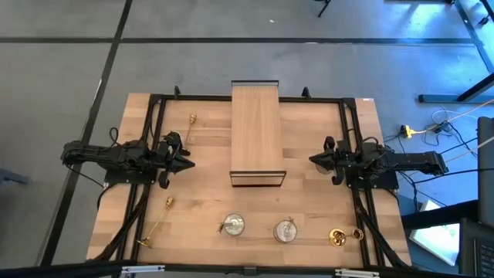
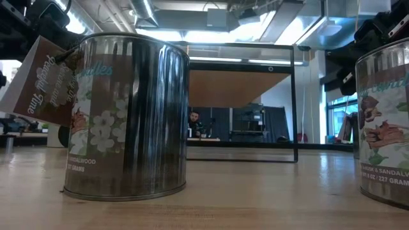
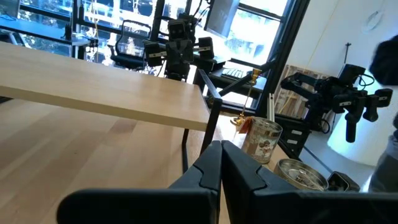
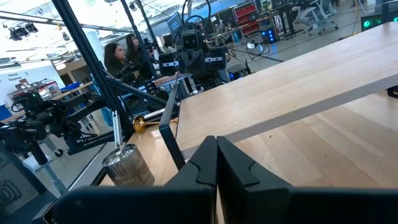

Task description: Pick & Place candle stick holders

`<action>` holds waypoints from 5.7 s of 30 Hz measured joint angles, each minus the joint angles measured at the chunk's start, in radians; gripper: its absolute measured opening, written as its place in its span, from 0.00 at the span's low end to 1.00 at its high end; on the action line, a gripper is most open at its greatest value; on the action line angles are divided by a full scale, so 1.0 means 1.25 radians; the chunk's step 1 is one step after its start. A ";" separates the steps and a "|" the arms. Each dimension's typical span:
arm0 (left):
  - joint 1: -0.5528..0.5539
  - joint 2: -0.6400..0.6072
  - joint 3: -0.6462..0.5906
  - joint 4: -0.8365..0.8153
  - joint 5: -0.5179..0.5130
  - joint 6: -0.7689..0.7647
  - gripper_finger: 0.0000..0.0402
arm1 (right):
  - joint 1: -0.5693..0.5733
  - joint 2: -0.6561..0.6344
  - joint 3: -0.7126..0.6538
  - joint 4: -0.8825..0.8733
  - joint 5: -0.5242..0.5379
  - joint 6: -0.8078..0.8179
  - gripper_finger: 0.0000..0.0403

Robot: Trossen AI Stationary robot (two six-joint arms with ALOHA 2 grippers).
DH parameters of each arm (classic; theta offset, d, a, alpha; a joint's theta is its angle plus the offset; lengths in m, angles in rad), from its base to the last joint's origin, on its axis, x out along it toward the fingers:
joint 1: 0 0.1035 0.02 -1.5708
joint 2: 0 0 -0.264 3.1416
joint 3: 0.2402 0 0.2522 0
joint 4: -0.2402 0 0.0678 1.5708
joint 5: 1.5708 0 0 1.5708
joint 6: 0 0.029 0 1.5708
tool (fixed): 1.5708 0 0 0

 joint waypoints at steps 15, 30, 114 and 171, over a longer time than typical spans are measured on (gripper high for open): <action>0.000 0.000 0.000 0.017 -0.055 0.134 0.00 | 0.000 0.000 0.000 0.000 0.000 0.000 0.00; 0.000 0.000 0.000 0.539 -0.108 -0.128 0.00 | -0.009 0.000 0.000 0.195 0.105 0.237 0.00; 0.000 0.010 0.015 0.499 -0.290 -0.467 0.00 | 0.051 0.823 1.306 -0.824 -0.052 -0.011 0.43; 0.000 0.010 0.015 0.481 -0.266 -0.509 0.00 | 0.152 1.014 0.960 -1.163 0.340 0.208 0.96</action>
